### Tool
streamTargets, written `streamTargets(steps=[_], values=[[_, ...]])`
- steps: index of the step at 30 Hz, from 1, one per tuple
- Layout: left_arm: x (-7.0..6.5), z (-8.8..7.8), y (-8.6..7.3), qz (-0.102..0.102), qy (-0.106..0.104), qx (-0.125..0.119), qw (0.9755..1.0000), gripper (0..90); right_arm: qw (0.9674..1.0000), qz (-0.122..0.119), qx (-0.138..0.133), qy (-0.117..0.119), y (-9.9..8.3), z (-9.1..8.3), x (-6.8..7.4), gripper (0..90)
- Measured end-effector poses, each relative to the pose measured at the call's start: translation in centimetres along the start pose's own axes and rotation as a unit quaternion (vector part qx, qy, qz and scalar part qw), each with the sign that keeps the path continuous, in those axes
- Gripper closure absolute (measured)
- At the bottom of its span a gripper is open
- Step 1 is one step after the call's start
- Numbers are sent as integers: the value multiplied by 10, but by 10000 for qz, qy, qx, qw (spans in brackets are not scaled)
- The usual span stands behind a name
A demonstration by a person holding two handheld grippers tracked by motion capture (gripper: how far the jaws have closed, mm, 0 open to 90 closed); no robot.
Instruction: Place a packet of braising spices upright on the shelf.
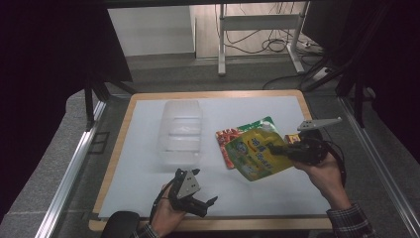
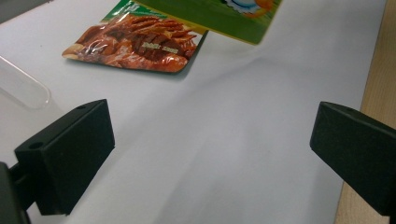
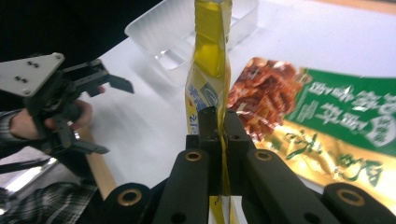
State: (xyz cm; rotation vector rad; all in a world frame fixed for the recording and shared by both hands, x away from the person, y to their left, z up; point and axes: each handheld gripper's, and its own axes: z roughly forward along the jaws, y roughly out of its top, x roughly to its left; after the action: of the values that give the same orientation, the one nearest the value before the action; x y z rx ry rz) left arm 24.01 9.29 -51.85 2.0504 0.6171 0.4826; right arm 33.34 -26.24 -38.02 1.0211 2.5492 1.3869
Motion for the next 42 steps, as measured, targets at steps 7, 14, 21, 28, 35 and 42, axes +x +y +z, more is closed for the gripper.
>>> streamTargets(steps=[7, 14, 21, 28, 35, 42], values=[[0, -1, -2, 40, -100, 92, 9999, 2, 9998, -147, -55, -96, 16, 5, -4, 888], [-2, -4, -3, 12, -159, 63, 9999, 2, 9997, -227, -67, -118, 30, 16, -9, 888], [-2, -7, -4, -15, -222, 68, 9997, 7, 9998, -183, -50, -111, 39, 25, -12, 889], [-3, -9, -4, 1, -228, 63, 9997, 6, 9993, -341, -86, -108, 51, 33, -15, 888], [-1, -13, -6, -67, -198, 31, 9998, 5, 9986, -514, -98, -90, 68, 43, -17, 888], [0, -14, -7, -88, -220, 73, 9997, 5, 9979, -614, -140, -128, 87, 54, -19, 888]])
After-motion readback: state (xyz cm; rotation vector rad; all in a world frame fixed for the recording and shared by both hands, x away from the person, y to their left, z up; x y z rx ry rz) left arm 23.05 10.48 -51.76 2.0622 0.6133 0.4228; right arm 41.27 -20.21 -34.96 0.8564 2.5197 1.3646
